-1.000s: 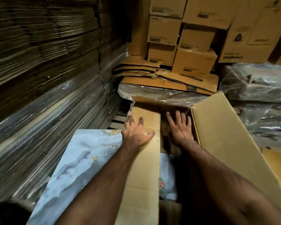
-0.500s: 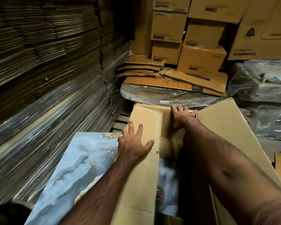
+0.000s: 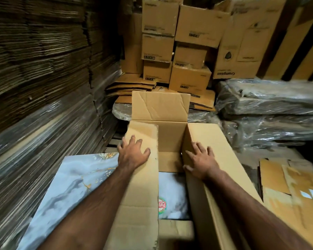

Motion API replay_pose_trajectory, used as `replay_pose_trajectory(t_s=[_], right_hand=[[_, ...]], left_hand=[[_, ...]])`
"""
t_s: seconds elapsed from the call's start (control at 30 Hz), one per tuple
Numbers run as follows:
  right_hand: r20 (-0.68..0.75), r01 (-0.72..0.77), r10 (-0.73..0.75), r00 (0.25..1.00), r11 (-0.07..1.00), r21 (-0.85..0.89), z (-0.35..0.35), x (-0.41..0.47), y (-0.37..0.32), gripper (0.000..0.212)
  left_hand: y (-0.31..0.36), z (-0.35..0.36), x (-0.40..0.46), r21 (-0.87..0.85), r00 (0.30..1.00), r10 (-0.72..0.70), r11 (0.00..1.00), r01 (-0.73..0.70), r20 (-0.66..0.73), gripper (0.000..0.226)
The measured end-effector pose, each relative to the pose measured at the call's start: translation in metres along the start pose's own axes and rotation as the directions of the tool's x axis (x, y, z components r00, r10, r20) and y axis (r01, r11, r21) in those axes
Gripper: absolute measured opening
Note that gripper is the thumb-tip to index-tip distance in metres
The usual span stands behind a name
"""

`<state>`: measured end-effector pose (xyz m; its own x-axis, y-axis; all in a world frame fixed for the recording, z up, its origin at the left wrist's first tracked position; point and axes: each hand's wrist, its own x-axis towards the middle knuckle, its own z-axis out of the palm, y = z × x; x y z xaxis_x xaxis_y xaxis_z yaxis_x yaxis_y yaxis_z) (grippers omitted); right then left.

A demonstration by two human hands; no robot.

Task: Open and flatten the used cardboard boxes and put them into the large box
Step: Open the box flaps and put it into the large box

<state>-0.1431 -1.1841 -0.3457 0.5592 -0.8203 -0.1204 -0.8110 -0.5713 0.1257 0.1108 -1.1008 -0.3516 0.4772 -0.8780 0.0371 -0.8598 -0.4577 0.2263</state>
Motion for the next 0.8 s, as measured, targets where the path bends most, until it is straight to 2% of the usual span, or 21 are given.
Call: replay_pose_trajectory(t_s=[0.1,0.23,0.33,0.4,0.5,0.6,0.7,0.8], right_hand=[[0.021,-0.025,0.025,0.999,1.000,-0.007,0.008,-0.044,-0.015,0.073],[0.026,-0.019,0.019,0.999,1.000,-0.016,0.012,-0.070,-0.022,0.069],[0.051,-0.054,0.055,0.997,0.998,-0.021,0.011,-0.070,-0.024,0.067],[0.073,-0.068,0.075,0.994,0.994,-0.089,0.010,-0.067,-0.028,0.067],[0.094,-0.078,0.093,0.991,0.986,-0.150,0.007,-0.067,-0.032,0.067],[0.099,-0.088,0.101,0.990,0.988,-0.130,0.005,-0.068,-0.030,0.065],[0.124,-0.094,0.110,0.986,0.987,-0.129,0.003,-0.069,-0.029,0.066],[0.111,-0.087,0.105,0.988,0.985,-0.150,0.004,-0.070,-0.030,0.066]], left_hand=[[0.002,-0.006,-0.007,-0.061,0.998,0.042,0.997,-0.045,-0.053,0.054],[0.017,-0.015,-0.028,-0.087,0.945,0.306,0.945,-0.316,-0.113,0.049],[0.036,-0.013,-0.053,-0.113,0.884,0.467,0.878,-0.464,-0.003,0.049],[0.049,-0.011,-0.066,-0.038,0.861,0.492,0.870,-0.491,0.129,0.047],[0.072,-0.014,-0.082,0.273,0.859,0.405,0.828,-0.490,0.314,0.063],[0.099,-0.042,-0.099,0.529,0.894,0.272,0.730,-0.433,0.356,0.054],[0.122,-0.078,-0.102,0.575,0.917,0.194,0.728,-0.373,0.349,0.041],[0.117,-0.112,-0.082,0.607,0.951,0.067,0.756,-0.247,0.303,0.044]])
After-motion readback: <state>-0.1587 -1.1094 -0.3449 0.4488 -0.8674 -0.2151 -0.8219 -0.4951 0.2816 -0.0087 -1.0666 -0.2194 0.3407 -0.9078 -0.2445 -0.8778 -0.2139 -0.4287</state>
